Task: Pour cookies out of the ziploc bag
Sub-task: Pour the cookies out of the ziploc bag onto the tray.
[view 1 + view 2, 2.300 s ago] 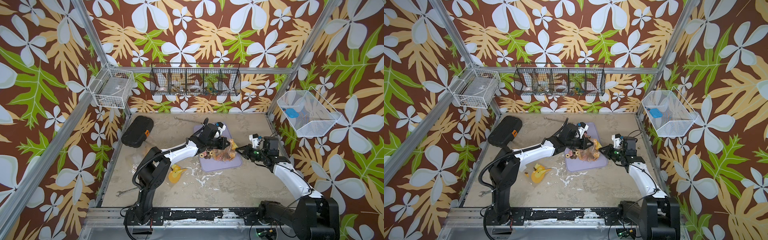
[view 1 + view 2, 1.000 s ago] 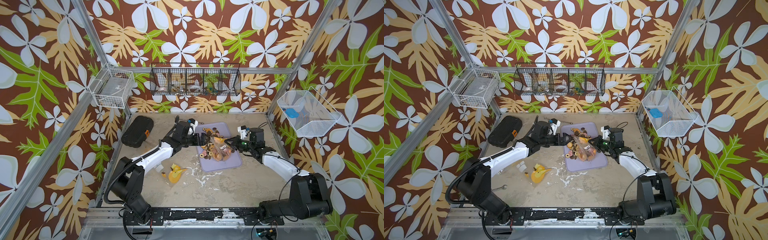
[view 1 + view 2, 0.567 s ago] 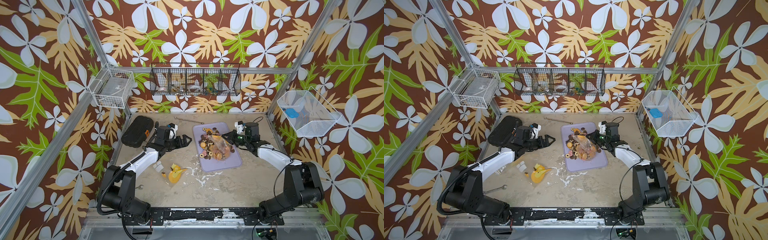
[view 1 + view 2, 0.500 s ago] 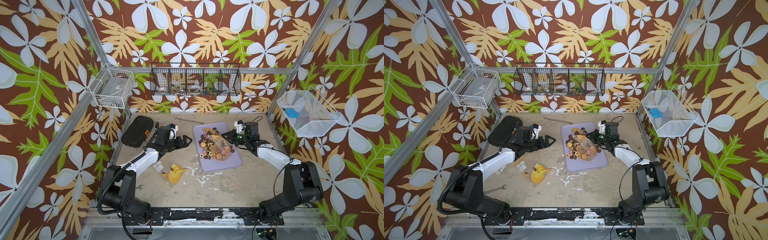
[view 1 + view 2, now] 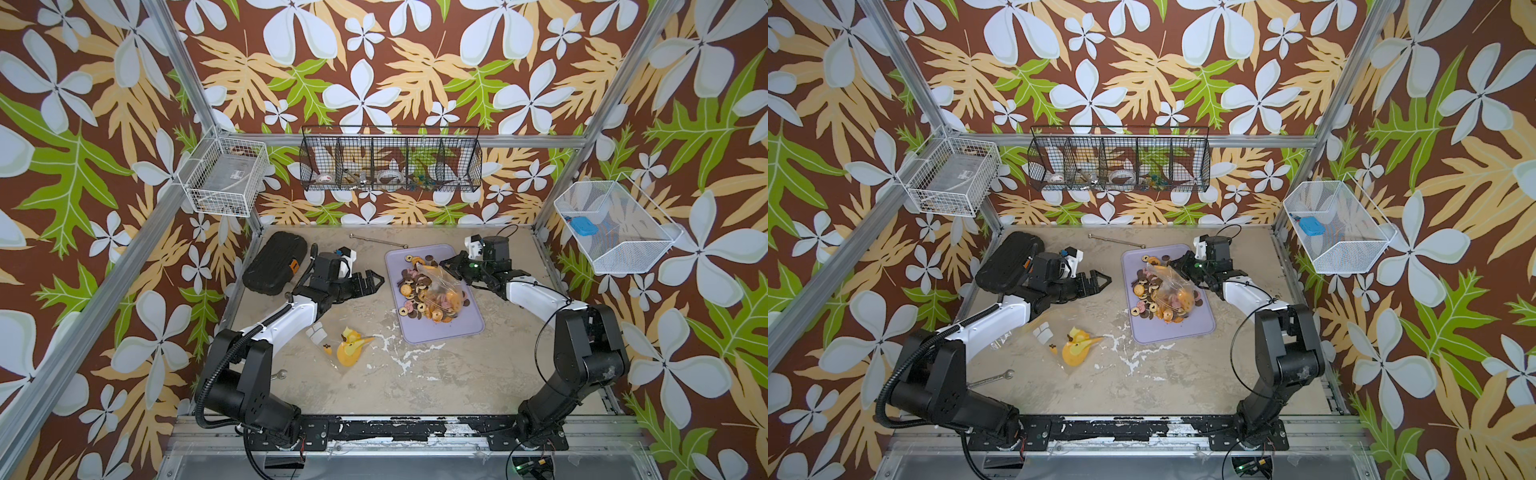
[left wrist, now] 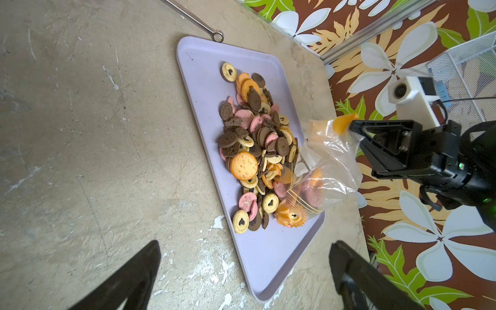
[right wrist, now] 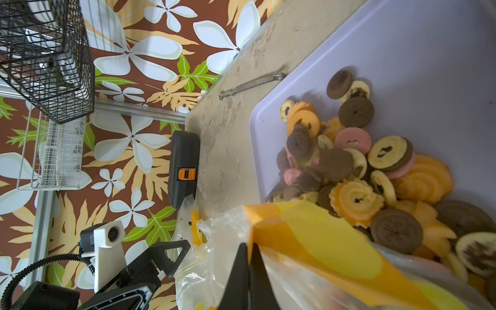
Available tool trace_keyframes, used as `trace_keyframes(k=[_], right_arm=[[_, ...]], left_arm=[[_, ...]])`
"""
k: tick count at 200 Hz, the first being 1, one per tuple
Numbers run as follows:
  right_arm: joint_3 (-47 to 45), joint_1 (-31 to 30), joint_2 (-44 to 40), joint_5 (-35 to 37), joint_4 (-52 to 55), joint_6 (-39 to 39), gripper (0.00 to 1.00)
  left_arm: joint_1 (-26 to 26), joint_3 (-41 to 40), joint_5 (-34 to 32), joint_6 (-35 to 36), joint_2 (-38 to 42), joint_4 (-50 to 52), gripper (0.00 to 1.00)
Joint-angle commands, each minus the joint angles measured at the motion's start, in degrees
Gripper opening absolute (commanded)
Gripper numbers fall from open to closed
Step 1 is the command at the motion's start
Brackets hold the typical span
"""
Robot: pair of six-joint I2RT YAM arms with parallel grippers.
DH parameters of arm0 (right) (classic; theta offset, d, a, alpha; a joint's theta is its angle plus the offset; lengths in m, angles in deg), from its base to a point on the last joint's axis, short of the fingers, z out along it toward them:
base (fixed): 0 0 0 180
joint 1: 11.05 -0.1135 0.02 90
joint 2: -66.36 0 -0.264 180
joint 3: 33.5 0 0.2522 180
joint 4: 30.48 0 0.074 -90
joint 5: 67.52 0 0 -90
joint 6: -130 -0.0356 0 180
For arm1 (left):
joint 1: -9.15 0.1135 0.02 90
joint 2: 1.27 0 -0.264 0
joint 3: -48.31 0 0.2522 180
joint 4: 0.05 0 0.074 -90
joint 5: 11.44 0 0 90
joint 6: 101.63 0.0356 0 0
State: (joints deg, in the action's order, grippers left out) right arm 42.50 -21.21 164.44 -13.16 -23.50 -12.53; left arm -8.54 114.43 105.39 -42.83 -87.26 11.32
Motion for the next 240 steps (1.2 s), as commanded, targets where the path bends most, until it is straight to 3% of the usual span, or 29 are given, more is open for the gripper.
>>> trace_keyframes(k=[1,59,137,193,215,240], right_arm=[[-0.45,-0.11,0.68,-0.23,-2.55,-1.31,0.00],[2.05,-0.49,-2.90,0.50,0.49,-0.82,0.00],[-12.20,-0.83,-8.56,1.02,-4.67,-2.66,0.00],[-3.65,-1.15,-13.38,1.10,3.83,0.28,0.00],[-9.60,-1.29,-15.78,1.59,1.04,0.20,0.00],[-15.23,-1.32,-12.12,-1.12,-2.25,0.44,0.00]], left_arm=[[0.04,-0.09,-0.21,0.69,0.00,-1.03,1.00],[0.11,-0.24,0.56,0.43,-0.41,-1.42,1.00],[0.10,-0.34,0.67,0.42,-0.34,-1.55,1.00],[0.01,-0.59,0.42,0.35,0.02,-1.56,1.00],[0.02,-0.51,0.50,0.48,0.12,-1.54,1.00],[0.03,-0.51,0.41,0.55,0.05,-1.56,1.00]])
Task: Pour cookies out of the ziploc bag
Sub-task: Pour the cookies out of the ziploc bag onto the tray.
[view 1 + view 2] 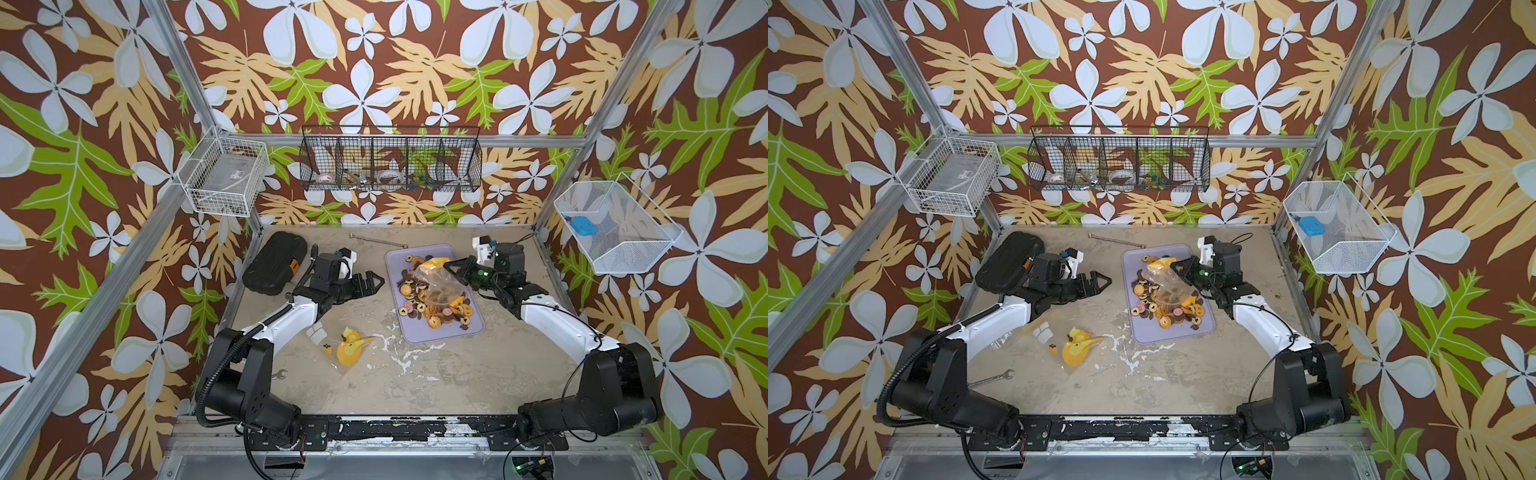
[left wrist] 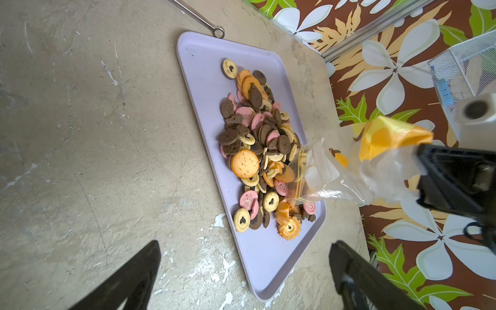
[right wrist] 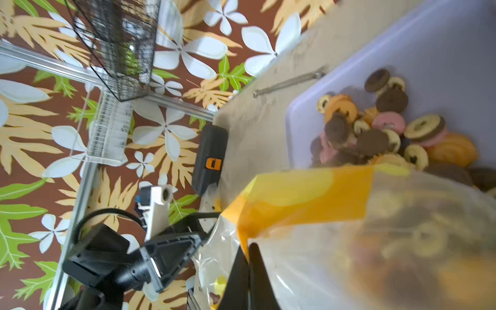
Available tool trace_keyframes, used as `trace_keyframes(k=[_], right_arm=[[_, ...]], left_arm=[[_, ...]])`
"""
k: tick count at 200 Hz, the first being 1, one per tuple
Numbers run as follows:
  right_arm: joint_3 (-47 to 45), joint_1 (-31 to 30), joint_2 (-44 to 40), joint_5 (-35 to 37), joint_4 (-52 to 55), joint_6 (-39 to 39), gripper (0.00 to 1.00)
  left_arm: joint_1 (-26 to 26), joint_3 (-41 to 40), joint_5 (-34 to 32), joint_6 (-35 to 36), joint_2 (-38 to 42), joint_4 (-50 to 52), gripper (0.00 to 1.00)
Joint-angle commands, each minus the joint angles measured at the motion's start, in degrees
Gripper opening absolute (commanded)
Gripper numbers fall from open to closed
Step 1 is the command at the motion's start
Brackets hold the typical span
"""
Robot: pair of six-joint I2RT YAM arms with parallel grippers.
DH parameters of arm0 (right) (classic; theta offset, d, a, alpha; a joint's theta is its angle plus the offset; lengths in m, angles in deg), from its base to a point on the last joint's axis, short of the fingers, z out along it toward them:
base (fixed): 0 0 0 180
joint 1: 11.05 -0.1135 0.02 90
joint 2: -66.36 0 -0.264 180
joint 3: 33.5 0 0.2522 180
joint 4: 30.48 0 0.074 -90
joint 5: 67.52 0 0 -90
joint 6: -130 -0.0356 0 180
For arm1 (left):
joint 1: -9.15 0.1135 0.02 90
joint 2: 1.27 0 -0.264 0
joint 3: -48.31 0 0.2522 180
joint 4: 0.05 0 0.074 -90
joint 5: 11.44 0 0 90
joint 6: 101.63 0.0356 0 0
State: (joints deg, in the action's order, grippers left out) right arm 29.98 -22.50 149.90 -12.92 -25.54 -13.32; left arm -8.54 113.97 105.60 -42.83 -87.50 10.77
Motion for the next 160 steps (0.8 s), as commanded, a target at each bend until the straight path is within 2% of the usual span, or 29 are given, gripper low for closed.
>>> trace_keyframes(k=[1,47,63,90,102,132,160], right_arm=[[-2.79,-0.01,2.54,-1.44,-0.18,1.26,0.00],[2.23,0.02,-3.58,-0.42,5.86,2.44,0.00],[-0.69,0.02,-4.04,0.08,4.56,2.83,0.00],[-6.30,0.02,2.11,-4.35,0.06,2.16,0.00],[-7.73,-0.41,-0.05,-4.10,-1.78,0.35,0.00],[-3.96,-0.69,-6.18,-1.08,3.95,2.46,0.00],[-5.66,-0.62,-5.09,-0.77,2.10,3.04,0.00]], left_arm=[[0.03,-0.09,0.20,0.54,0.33,-1.01,1.00],[0.02,-0.05,0.15,0.45,0.29,-0.97,1.00],[0.02,-0.04,0.30,0.48,0.14,-1.02,1.00],[0.03,-0.02,0.29,0.55,0.40,-1.01,1.00],[0.03,-0.15,0.20,0.61,0.52,-0.88,1.00],[-0.02,-0.23,0.11,0.50,0.28,-1.06,1.00],[0.02,-0.09,0.28,0.39,0.09,-1.02,1.00]])
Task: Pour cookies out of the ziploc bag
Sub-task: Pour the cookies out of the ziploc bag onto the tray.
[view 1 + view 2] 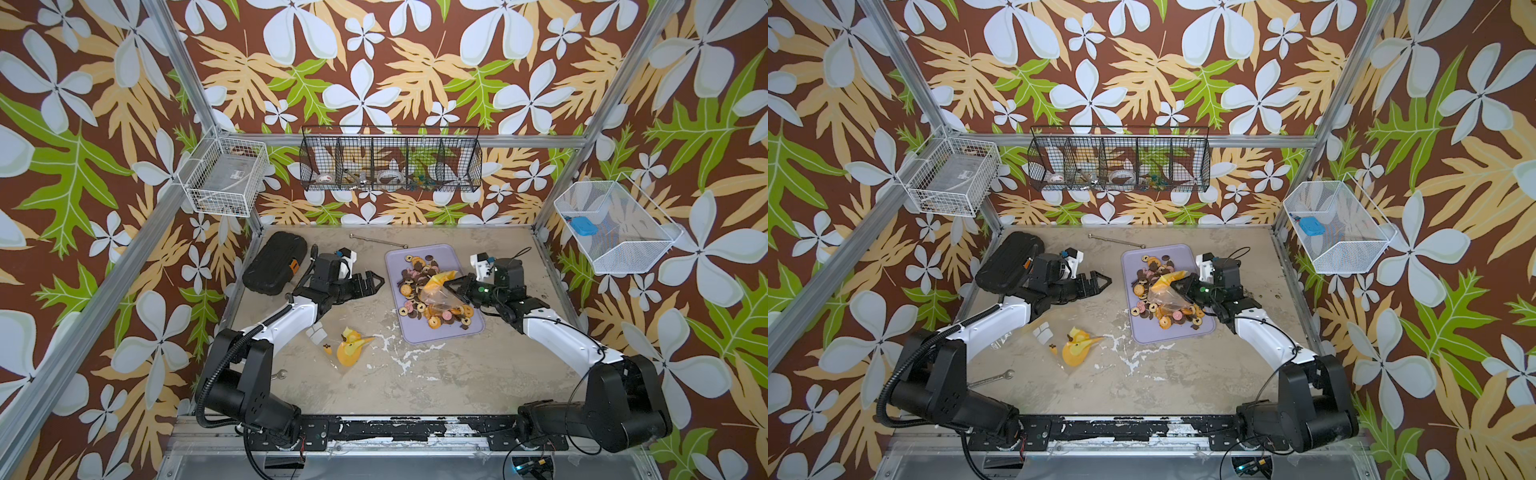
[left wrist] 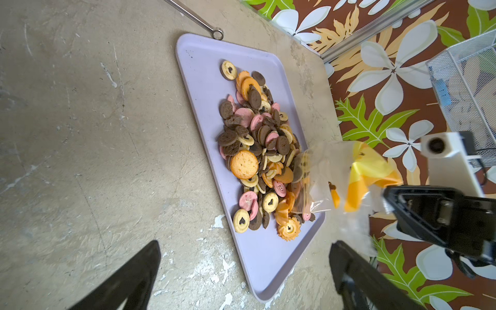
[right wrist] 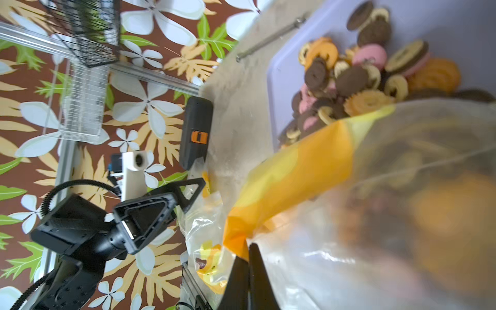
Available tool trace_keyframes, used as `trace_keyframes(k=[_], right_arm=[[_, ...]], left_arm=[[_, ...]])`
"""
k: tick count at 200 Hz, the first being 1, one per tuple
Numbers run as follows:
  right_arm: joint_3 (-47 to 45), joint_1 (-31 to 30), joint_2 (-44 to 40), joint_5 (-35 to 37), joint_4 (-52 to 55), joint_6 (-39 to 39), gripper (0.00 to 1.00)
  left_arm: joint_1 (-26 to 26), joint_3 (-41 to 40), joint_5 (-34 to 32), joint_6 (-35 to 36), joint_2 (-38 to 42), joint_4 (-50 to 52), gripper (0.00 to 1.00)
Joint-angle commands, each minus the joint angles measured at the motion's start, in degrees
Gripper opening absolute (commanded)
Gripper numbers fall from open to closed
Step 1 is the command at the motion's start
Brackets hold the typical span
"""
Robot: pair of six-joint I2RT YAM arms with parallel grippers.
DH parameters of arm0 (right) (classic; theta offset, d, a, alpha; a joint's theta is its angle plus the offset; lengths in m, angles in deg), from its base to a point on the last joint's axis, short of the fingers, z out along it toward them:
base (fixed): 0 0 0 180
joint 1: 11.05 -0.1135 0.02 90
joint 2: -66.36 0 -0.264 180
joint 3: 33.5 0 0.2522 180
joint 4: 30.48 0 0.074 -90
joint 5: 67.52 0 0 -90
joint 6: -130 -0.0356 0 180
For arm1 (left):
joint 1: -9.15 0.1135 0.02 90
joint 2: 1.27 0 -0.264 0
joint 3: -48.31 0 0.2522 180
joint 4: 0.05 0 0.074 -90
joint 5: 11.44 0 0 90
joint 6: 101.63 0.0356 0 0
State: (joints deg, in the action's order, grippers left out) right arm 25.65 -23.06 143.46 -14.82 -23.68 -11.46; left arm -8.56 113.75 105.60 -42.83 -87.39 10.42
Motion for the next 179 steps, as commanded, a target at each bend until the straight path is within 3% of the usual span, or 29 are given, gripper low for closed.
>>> trace_keyframes(k=[1,29,83,115,136,179], right_arm=[[-1.47,-0.04,1.50,1.11,0.09,1.18,0.00],[-2.73,-0.09,4.65,-0.87,-2.93,-0.14,0.00],[12.04,-0.21,-1.02,-1.61,7.09,-0.41,0.00],[16.10,-0.20,-3.30,-0.92,9.62,-1.03,0.00],[14.69,-0.25,-3.22,0.28,9.64,-0.31,0.00],[2.73,-0.28,1.46,1.06,0.54,-0.53,0.00]], left_arm=[[0.05,0.15,0.28,0.42,-0.01,-0.71,1.00],[0.04,-0.15,0.17,0.43,0.09,-0.77,1.00],[0.00,0.00,0.28,0.29,0.03,-0.86,1.00],[0.00,-0.12,0.18,0.50,0.34,-0.93,1.00],[0.01,-0.13,0.34,0.40,0.34,-0.93,1.00],[-0.09,-0.22,0.43,0.50,0.48,-1.02,1.00]])
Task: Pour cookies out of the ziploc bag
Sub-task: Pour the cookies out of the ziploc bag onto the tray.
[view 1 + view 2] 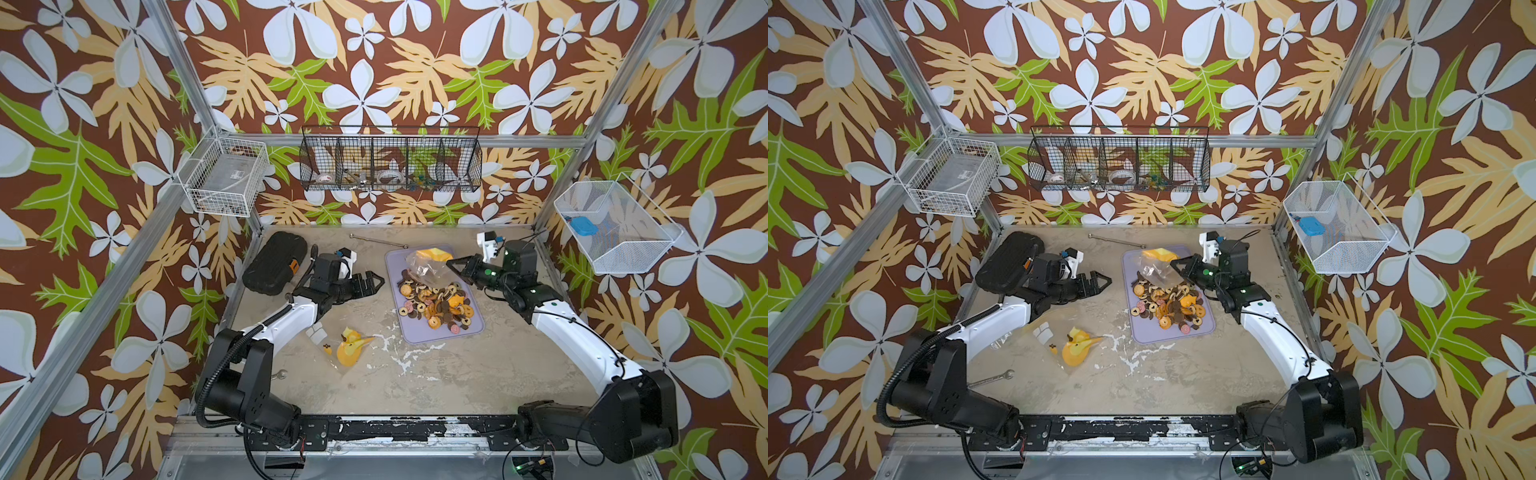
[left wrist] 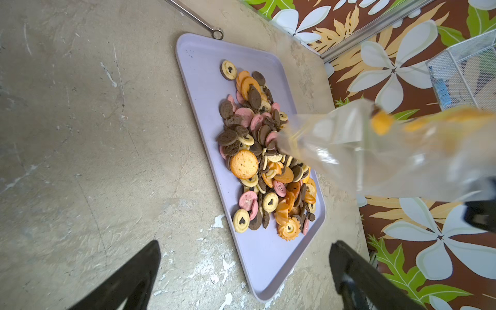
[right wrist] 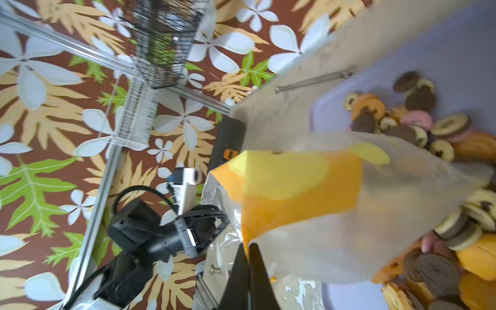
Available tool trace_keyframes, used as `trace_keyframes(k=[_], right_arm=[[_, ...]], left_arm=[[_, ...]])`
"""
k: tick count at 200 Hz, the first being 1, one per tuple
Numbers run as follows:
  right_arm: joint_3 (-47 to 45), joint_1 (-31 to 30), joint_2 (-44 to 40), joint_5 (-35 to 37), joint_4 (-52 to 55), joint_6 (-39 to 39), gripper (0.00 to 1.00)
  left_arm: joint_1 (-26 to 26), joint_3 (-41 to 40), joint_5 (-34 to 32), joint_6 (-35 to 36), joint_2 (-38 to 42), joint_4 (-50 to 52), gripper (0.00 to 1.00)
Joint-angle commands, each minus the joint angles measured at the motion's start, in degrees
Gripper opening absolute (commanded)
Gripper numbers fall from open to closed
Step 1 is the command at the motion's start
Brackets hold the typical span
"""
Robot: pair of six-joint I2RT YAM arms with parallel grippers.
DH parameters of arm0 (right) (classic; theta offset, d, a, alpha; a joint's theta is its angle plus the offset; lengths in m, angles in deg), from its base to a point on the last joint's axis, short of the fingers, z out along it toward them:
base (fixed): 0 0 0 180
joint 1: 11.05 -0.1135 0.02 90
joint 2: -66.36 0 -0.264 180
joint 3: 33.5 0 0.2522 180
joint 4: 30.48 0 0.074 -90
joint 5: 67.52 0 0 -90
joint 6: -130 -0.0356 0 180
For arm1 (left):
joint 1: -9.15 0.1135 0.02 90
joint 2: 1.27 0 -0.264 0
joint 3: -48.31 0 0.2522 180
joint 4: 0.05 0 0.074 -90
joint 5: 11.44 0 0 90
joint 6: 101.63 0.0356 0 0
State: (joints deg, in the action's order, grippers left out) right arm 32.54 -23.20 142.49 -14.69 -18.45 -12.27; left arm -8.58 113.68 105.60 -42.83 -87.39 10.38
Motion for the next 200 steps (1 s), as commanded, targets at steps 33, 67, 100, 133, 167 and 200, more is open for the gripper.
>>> trace_keyframes(k=[33,67,100,133,167,200], right_arm=[[-5.41,-0.08,7.16,-0.42,-5.54,1.28,0.00],[1.74,-0.08,3.90,-1.94,0.26,1.45,0.00],[6.94,-0.08,-0.63,-1.73,5.09,0.09,0.00],[0.39,-0.08,0.74,-1.26,0.11,-1.51,0.00],[-3.58,-0.03,5.52,-1.03,-2.22,-0.48,0.00],[4.62,0.02,3.64,-2.12,4.48,0.50,0.00]], left_arm=[[-0.35,-0.15,0.26,0.53,0.54,-0.89,1.00],[-0.54,-0.08,0.15,0.70,0.44,-0.73,1.00],[-0.57,-0.09,0.27,0.70,0.26,-0.74,1.00],[-0.59,-0.07,0.31,0.60,-0.16,-0.87,1.00],[-0.74,-0.15,0.10,0.69,-0.10,-0.85,1.00],[-0.75,-0.01,0.84,0.39,-0.85,-1.06,1.00]])
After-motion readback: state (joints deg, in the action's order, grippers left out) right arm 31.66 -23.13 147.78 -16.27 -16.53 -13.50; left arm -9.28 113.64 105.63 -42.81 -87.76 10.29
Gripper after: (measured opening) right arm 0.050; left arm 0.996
